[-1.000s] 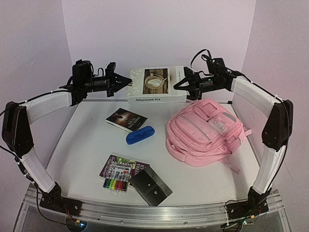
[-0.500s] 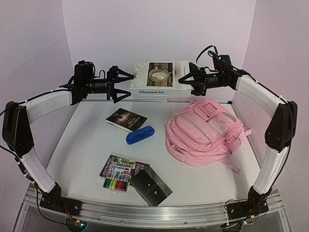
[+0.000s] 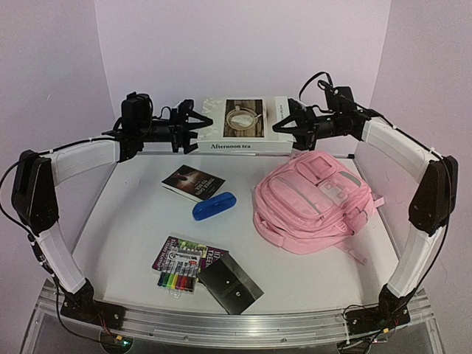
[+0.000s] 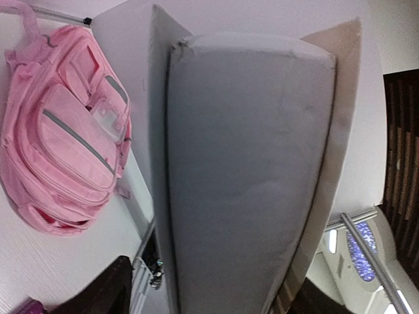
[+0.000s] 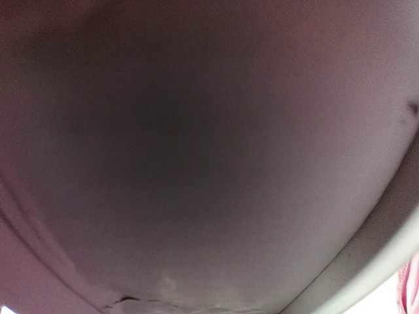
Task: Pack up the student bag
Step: Pick up the book from the center of the board.
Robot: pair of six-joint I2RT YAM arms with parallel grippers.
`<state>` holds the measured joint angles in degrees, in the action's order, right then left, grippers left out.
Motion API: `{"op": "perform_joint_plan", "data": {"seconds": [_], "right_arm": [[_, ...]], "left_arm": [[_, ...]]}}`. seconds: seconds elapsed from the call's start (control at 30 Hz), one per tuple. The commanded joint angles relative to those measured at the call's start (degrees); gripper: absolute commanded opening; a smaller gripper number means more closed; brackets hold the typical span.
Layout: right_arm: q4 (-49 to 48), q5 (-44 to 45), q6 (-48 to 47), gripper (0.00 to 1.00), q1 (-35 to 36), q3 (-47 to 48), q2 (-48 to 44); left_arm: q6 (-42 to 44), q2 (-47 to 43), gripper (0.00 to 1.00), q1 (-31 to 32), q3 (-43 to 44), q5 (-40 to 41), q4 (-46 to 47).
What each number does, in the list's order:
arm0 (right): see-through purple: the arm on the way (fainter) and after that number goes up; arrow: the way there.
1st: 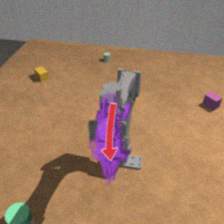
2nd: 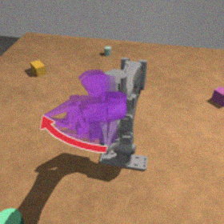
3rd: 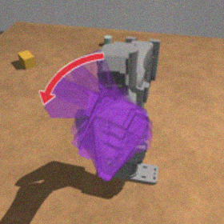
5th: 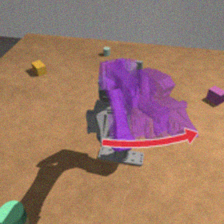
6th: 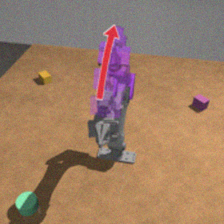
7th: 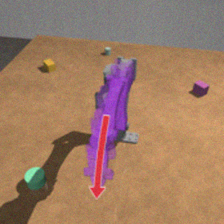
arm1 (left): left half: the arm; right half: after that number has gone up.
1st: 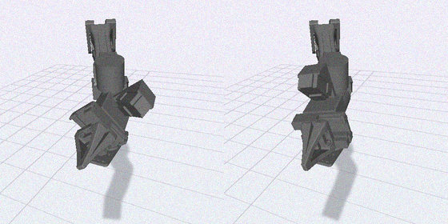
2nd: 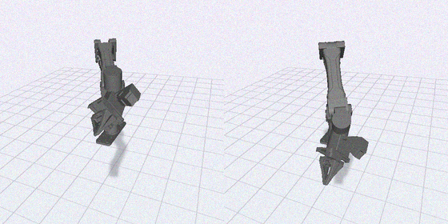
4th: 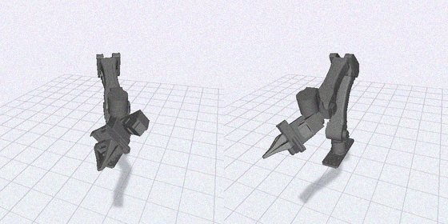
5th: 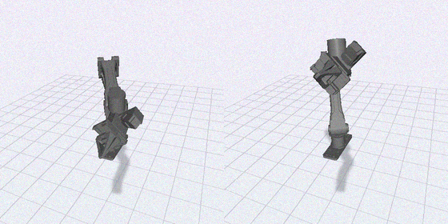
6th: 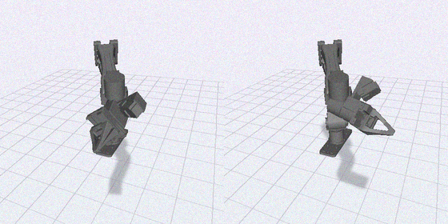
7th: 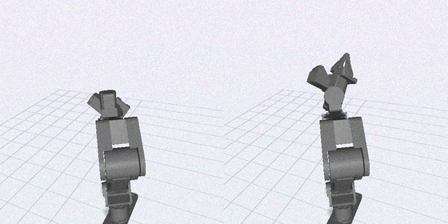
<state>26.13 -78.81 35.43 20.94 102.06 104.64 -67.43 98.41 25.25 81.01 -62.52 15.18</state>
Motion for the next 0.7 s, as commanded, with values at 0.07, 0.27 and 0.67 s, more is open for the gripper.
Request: {"op": "perform_joint_plan", "data": {"seconds": [0.07,0.27,0.67], "right_arm": [[-3.1,0.5,-2.6,0.21,0.8,-0.7,-1.8],[-1.3,12.1,-4.2,0.67,-2.7,-2.5,-1.0],[19.9,53.4,-42.5,0.63,5.2,-6.0,-4.6]], "left_arm": [[-6.1,0.3,0.40,0.5,-0.5,-1.7,12.1],[-10.5,-1.6,0.14,0.1,-7.3,3.7,17.5],[-4.5,-14.0,0.08,-1.9,-20.5,25.9,4.2]]}}
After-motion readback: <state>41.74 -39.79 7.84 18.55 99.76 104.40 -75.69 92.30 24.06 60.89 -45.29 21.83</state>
